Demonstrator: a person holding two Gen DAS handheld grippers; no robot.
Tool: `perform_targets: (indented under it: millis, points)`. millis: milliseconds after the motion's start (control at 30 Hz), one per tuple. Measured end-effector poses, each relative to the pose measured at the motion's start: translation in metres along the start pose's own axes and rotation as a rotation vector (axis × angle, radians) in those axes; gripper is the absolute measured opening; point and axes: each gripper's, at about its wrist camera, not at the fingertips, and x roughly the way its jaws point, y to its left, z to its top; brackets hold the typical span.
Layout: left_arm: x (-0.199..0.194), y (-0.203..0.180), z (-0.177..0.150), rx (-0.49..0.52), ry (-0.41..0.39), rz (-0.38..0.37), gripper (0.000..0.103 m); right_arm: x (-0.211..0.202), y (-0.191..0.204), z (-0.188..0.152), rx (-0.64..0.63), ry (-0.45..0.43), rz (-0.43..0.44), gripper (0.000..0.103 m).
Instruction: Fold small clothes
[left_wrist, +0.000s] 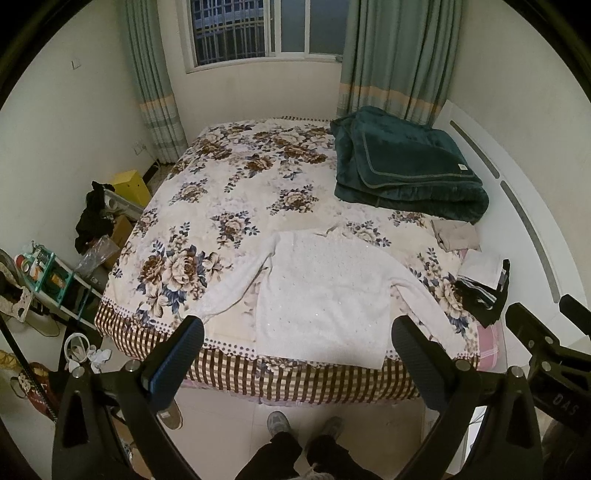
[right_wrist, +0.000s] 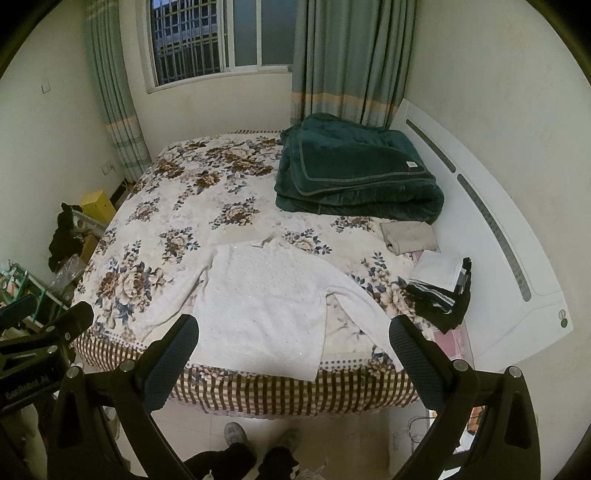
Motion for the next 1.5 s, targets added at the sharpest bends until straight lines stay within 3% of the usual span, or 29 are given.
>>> perform_targets:
  millis: [700,933,1067,1200,1333,1500]
  points:
    - [-0.001,0.005,-0.005,0.009,-0.016,-0.008,0.103,-0.009,-0.014,-0.008,0.018,-0.006,0.002,0.103]
    - [0.019,0.015,-0.003,0.034,-0.08,0.029,0.103,0.022,-0.025,-0.006,0.121,0.0,0.013,0.103]
    - [0.053,0.011,0.002,0.093,-0.171,0.071,0.103,0.077,-0.054,-0.027,0.265,0.021,0.046,0.103]
    - [0.11,0.001,0.007,0.108,-0.249,0.08,0.103,0.158,-0.113,-0.061,0.44,0.08,-0.015,0.103]
    - [0.196,-0.025,0.009,0.126,-0.207,0.082,0.103,0.263,-0.198,-0.121,0.643,0.185,-0.081,0.103]
    - [0.306,-0.069,0.002,0.149,-0.093,0.116,0.103,0.403,-0.311,-0.21,0.916,0.327,-0.091,0.103]
